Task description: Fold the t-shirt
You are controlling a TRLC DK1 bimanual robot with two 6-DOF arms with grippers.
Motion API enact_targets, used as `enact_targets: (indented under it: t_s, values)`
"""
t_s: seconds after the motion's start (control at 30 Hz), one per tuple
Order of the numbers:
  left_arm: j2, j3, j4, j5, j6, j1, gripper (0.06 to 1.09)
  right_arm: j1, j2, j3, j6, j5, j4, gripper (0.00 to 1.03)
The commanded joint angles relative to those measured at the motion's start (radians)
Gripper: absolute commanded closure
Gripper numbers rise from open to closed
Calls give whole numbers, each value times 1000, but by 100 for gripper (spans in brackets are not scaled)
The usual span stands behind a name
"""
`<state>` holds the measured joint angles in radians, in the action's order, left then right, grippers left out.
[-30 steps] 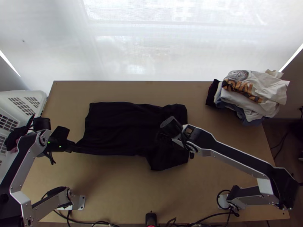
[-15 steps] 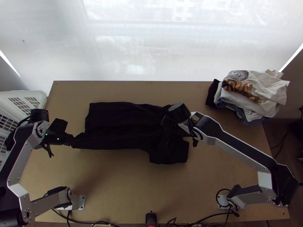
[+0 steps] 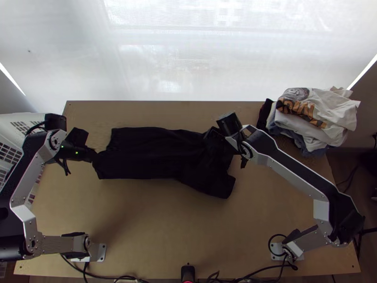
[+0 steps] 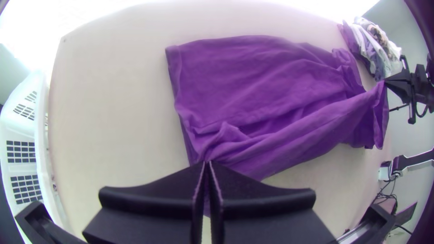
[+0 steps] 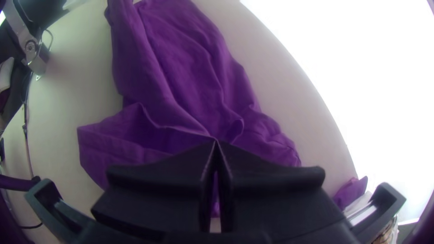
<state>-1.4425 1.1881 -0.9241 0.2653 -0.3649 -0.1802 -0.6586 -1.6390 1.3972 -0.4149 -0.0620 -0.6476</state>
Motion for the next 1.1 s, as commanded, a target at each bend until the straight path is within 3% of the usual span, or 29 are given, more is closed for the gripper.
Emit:
enact_targets:
  t_s: [0.0, 0.63, 1.07]
  values:
    - [-121, 145, -13, -1, 15, 25, 105, 67, -67, 74, -21, -2, 3, 100]
    - [-415, 452, -39, -28, 17, 44, 105, 163, -286, 273, -93, -25, -11, 100]
    - [-498, 531, -53, -38, 26, 70, 105, 208, -518, 599, -147, -41, -127, 100]
